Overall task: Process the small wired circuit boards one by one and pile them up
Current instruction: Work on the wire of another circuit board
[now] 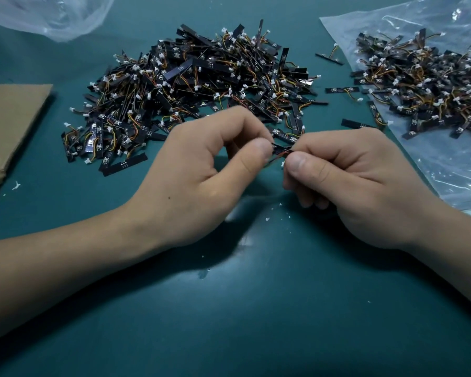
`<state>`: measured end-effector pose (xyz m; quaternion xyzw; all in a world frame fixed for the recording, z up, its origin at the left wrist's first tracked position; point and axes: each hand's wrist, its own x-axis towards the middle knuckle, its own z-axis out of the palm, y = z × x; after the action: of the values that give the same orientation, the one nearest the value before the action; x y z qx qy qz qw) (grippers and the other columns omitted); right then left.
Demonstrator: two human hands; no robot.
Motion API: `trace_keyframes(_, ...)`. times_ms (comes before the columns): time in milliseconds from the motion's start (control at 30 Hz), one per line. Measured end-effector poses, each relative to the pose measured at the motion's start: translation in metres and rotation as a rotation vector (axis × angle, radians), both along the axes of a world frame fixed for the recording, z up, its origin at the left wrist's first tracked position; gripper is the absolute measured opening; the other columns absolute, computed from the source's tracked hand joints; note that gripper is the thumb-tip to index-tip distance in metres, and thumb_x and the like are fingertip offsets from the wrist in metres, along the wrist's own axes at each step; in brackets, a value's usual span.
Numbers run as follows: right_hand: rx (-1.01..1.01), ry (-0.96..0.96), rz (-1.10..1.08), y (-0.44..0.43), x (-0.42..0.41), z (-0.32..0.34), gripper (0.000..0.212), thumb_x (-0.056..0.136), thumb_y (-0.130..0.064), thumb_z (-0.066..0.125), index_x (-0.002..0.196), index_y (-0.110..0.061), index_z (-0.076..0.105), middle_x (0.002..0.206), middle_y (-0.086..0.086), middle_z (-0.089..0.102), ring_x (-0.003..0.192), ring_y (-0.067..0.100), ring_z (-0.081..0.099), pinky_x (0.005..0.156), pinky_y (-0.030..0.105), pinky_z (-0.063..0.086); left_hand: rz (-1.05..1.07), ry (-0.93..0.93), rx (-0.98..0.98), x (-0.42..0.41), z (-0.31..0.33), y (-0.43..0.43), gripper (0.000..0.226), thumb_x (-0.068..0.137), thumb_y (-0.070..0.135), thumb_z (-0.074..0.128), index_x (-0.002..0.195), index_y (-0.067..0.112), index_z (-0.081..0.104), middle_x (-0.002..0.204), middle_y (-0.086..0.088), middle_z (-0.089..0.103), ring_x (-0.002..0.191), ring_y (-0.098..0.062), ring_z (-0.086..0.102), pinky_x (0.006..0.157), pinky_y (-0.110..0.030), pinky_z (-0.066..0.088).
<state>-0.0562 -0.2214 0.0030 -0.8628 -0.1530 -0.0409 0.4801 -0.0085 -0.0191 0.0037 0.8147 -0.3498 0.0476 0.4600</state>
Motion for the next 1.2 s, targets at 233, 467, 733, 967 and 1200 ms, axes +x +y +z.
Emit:
trace_keyframes(233,-0.038,0.012,0.02,0.001,0.0,0.001,0.03,0.1,-0.025,0.053,0.073,-0.021,0.065,0.06,-0.008,0.063,0.055,0.012,0.057,0.055,0.016,0.04,-0.012,-0.004,0.007,-0.001,0.001,0.001,0.015,0.096,0.012,0.061,0.082,0.009,0.068,0.073,0.002,0.063,0.069,-0.008,0.055,0.068,-0.014,0.04)
trace_keyframes(467,-0.034,0.025,0.045,0.001,-0.002,0.003,0.03,0.098,-0.024,0.054,0.069,-0.021,0.062,0.059,-0.004,0.064,0.049,0.014,0.058,0.052,0.019,0.042,-0.064,0.038,0.02,-0.004,0.001,0.001,0.022,0.096,0.014,0.06,0.074,0.013,0.063,0.057,0.005,0.05,0.053,-0.004,0.042,0.053,-0.014,0.033)
trace_keyframes(733,-0.009,0.01,0.062,0.0,-0.002,0.002,0.032,0.1,-0.03,0.052,0.071,-0.021,0.061,0.061,-0.005,0.064,0.051,0.014,0.058,0.052,0.02,0.042,-0.138,0.124,0.102,0.002,0.002,0.001,0.027,0.098,0.016,0.054,0.073,0.017,0.062,0.059,0.003,0.048,0.056,-0.005,0.041,0.055,-0.018,0.035)
trace_keyframes(967,0.004,0.038,0.005,0.005,0.005,0.002,0.033,0.098,-0.02,0.051,0.067,-0.019,0.062,0.057,-0.004,0.063,0.053,0.012,0.056,0.056,0.015,0.038,-0.028,0.111,0.213,0.002,0.005,-0.011,0.031,0.092,0.02,0.047,0.062,0.012,0.047,0.054,0.0,0.04,0.055,-0.011,0.038,0.055,-0.031,0.034)
trace_keyframes(1200,0.212,0.021,-0.143,0.004,0.008,0.001,0.037,0.103,-0.024,0.046,0.069,-0.018,0.058,0.053,0.004,0.06,0.043,0.014,0.049,0.047,0.022,0.039,0.129,0.152,-0.085,0.004,0.013,-0.045,0.034,0.088,0.013,0.047,0.055,0.015,0.039,0.053,0.006,0.033,0.054,-0.008,0.031,0.053,-0.029,0.029)
